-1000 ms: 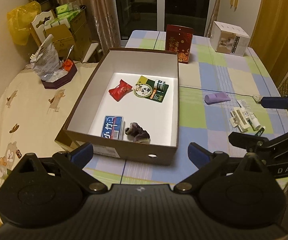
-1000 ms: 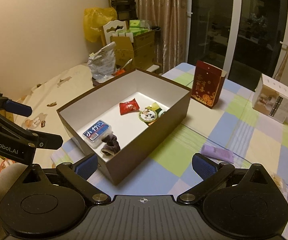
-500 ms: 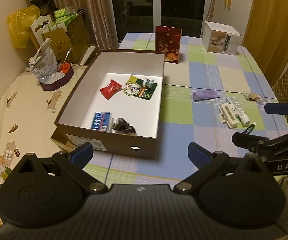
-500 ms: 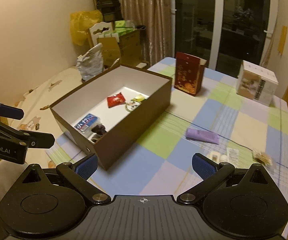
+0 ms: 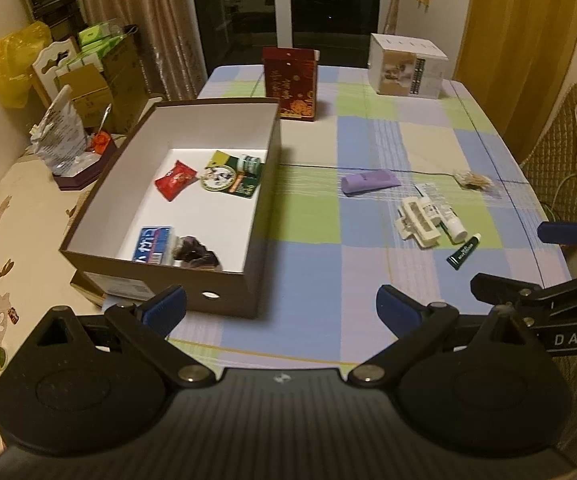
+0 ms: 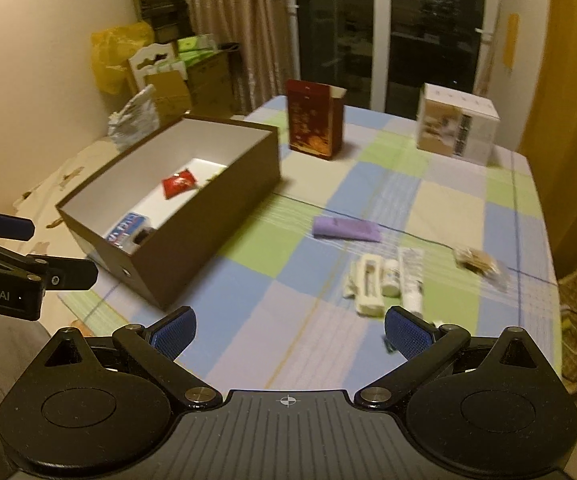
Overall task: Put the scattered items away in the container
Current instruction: 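Withdraw both tools from the shoebox toward the items on the table, then grasp the cream hair clip with left tool while right tool grasps the green lip gel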
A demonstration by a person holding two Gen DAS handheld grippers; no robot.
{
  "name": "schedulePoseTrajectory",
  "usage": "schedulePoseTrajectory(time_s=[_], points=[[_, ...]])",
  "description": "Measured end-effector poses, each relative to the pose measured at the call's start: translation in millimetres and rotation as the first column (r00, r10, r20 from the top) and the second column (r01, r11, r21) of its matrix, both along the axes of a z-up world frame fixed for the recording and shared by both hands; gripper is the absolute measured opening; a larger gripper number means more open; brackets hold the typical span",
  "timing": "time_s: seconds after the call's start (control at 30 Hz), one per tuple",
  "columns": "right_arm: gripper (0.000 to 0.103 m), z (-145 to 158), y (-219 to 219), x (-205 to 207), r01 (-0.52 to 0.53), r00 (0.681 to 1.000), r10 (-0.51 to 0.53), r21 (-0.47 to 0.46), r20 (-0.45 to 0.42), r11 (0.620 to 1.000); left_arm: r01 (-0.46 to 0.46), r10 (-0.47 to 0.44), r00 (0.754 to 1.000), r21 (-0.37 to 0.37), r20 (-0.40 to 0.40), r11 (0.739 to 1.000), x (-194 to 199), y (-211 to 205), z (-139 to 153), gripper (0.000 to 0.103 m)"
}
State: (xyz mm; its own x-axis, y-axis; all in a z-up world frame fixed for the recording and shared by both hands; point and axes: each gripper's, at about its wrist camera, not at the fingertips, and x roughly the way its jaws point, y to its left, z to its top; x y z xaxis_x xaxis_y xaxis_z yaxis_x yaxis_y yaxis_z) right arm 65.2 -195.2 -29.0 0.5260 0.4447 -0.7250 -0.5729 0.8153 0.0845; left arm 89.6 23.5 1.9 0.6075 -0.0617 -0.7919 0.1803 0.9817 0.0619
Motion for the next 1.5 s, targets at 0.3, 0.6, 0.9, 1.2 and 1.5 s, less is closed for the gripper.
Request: schedulePoseTrajectory(time_s=[0.3, 0.6, 0.9, 1.2, 1.5], points=[[0.103, -10.5, -33.5, 5.7, 0.088, 0.996, -0.089, -0.021, -0.019, 0.996, 0.061, -0.061, 0.998, 0.001, -0.004, 0.998, 6.9, -26.4, -18.4, 0.1], [0.103, -30.7, -59.8, 16.3, 0.121, 0.991, -0.123, -0.05, -0.042, 0.991, 0.125, -0.125, 0.992, 0.007, -0.002, 0.992, 21.2, -44.8, -38.6, 0.099], [0.103, -57.3, -77.7, 45.8, 0.18, 0.973, -0.187, -0.065, -0.136, 0.982, 0.141, -0.14, 0.988, 0.01, -0.06, 0.99, 47.7, -60.7, -65.4, 0.099], [0.103, -90.3, -91.4, 85.8, 0.271, 0.942, -0.279, -0.069, -0.186, 0.96, 0.171, -0.169, 0.98, 0.012, -0.101, 0.985, 77.0, -76.3, -93.0, 0.096], [0.083, -126.9, -96.2, 128.5, 0.37, 0.89, -0.372, -0.058, -0.263, 0.927, 0.191, -0.189, 0.972, 0.005, -0.138, 0.982, 113.5, -96.0, -120.3, 0.095]])
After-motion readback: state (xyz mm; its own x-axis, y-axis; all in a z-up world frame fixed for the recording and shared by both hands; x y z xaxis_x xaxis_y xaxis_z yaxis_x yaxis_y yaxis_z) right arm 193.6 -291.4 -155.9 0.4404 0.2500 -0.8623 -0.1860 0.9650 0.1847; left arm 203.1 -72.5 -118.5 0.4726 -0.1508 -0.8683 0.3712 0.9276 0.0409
